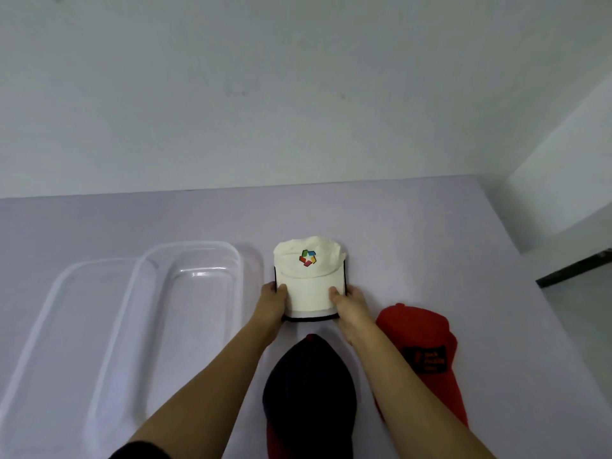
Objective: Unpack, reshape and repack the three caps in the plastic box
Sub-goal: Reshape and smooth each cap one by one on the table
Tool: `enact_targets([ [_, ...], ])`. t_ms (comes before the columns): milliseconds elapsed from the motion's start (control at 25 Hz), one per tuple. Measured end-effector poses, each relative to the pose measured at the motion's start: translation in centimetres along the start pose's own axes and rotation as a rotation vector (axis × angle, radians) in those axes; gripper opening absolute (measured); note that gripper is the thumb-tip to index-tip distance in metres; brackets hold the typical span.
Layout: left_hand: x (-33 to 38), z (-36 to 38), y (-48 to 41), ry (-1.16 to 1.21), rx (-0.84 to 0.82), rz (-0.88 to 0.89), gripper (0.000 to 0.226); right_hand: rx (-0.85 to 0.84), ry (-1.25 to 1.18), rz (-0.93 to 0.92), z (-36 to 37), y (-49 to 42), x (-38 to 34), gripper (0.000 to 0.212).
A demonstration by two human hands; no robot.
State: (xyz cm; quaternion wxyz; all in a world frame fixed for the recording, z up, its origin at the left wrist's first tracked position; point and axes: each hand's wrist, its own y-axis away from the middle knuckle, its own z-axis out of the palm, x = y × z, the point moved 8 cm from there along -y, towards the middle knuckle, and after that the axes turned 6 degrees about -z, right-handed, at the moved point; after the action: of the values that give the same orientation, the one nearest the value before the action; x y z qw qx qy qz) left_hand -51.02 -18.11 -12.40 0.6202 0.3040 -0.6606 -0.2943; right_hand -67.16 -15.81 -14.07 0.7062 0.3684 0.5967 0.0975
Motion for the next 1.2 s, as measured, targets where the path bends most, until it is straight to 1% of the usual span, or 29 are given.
enact_targets([
  [40,-0.1,-0.2,-0.2,-0.211,0.074,0.064,0.041,0.038,0.152,-0.032,-0.5,0.0,0.0,0.042],
  [120,0.3,-0.2,-0.3,-0.545,0.233,0.167,0.039,0.114,0.461,-0.12,-1.3,0.7,-0.8,0.042],
  [200,1.1,0.6,0.0,-0.837,0.336,0.246,0.033,0.106,0.718,-0.194,-1.1,1.4,-1.9,0.047],
  [240,1.5,0.9,0.3,-0.923,0.373,0.287,0.031,0.079,0.817,-0.227,-0.7,1.7,-2.3,0.051],
  [280,2.1,0.9,0.6,-0.926,0.405,0.341,0.031,0.055,0.891,-0.278,-0.3,2.1,-2.9,0.055],
  [320,2.9,0.6,1.1,-0.846,0.428,0.386,0.032,0.04,0.927,-0.357,-0.1,2.3,-3.9,0.056],
  [400,5.1,-0.5,2.2,-0.643,0.433,0.517,0.036,0.01,0.897,-0.58,0.2,2.7,-7.0,0.052],
  [440,6.3,-1.0,2.6,-0.589,0.421,0.578,0.037,-0.018,0.865,-0.669,0.2,2.6,-8.6,0.048],
  [480,7.5,-1.3,2.6,-0.575,0.398,0.625,0.038,-0.049,0.856,-0.714,0.1,2.3,-9.9,0.047],
  [560,9.1,-1.1,1.7,-0.617,0.305,0.635,0.041,-0.136,0.894,-0.692,-0.1,0.7,-11.0,0.051],
  [640,9.3,-0.2,0.1,-0.634,0.121,0.548,0.039,-0.272,0.897,-0.602,0.6,-0.7,-10.7,0.058],
  [720,9.3,0.8,-0.7,-0.628,-0.019,0.495,0.027,-0.377,0.831,-0.547,2.1,-1.2,-10.2,0.051],
  [760,9.5,1.1,-0.7,-0.644,-0.04,0.508,0.021,-0.392,0.798,-0.543,2.6,-1.4,-10.1,0.042],
  [840,10.2,1.4,-0.5,-0.739,-0.034,0.582,0.017,-0.376,0.815,-0.591,3.2,-1.8,-10.4,0.023],
  [920,10.5,1.5,-0.2,-0.857,-0.036,0.64,0.018,-0.354,0.938,-0.658,3.3,-1.9,-10.9,0.012],
  [1000,10.9,1.4,0.0,-0.962,0.005,0.691,0.02,-0.29,1.104,-0.718,2.9,-2.3,-11.6,0.025],
  [1080,11.6,1.1,0.0,-1.03,0.081,0.709,0.022,-0.213,1.182,-0.755,2.4,-2.7,-12.3,0.032],
  [1120,11.9,1.0,0.0,-1.032,0.099,0.684,0.022,-0.222,1.167,-0.764,2.5,-2.8,-12.4,0.029],
  [1200,11.9,1.2,-0.3,-0.944,0.055,0.576,0.024,-0.332,1.029,-0.716,3.1,-2.6,-12.0,0.024],
])
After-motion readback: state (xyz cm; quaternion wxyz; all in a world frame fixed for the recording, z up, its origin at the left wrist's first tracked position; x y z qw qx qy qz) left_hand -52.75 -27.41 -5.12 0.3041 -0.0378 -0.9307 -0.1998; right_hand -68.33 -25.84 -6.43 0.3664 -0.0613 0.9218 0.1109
